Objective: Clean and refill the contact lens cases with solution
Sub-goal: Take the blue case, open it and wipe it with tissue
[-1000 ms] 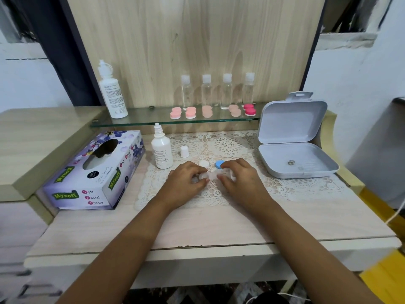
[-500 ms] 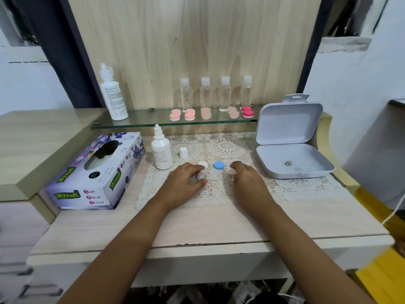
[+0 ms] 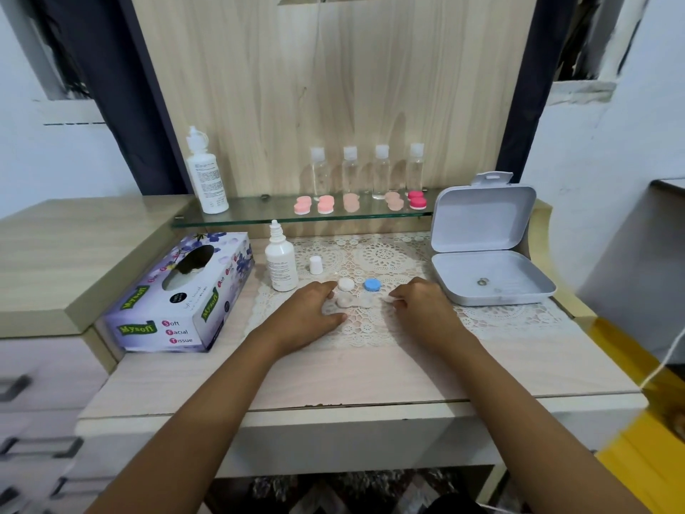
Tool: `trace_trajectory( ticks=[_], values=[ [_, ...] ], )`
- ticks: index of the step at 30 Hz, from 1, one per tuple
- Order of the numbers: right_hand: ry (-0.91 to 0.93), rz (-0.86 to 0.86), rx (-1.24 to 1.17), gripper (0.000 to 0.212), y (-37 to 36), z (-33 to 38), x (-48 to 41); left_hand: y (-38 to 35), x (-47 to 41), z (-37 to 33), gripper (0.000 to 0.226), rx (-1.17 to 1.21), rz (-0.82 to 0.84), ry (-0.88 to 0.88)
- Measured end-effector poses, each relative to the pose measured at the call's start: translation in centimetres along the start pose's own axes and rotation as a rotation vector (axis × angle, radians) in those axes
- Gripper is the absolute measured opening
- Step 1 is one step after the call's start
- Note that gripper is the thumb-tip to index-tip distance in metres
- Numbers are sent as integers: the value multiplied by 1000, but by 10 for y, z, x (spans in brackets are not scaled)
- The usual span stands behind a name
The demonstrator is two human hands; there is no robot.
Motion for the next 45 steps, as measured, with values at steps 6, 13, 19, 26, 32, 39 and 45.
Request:
trace_trajectory(
  ticks=[6,13,19,26,32,39,45],
  values=[
    [21,28,-5,30,15,6,-1,15,15,0,53,-181,102,12],
    [119,-7,-18,30,26,45,6,44,41,-2,44,-266,188,19],
    [238,-10,-69,26,27,88,19,63,80,4,42,-279,154,42],
    [338,37,-110,28,18,148,39,85,125,21,40,-317,86,75],
    [464,63,-157,24,-3,208,52,109,172,47,38,-295,11,166],
    [598,127,-226,26,-35,282,72,135,237,90,42,-331,-59,309],
    [694,227,-287,26,-68,338,91,146,286,131,41,-323,-92,436]
  ],
)
Point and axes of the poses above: each hand's wrist, its own x-axis away from the middle knuckle, its own y-axis out of the back of the hand, z = x × y, the point moved 5 cm from there along -x, towards the middle knuckle, and after that the axes turned 1 degree about z, right-handed, at the moved point
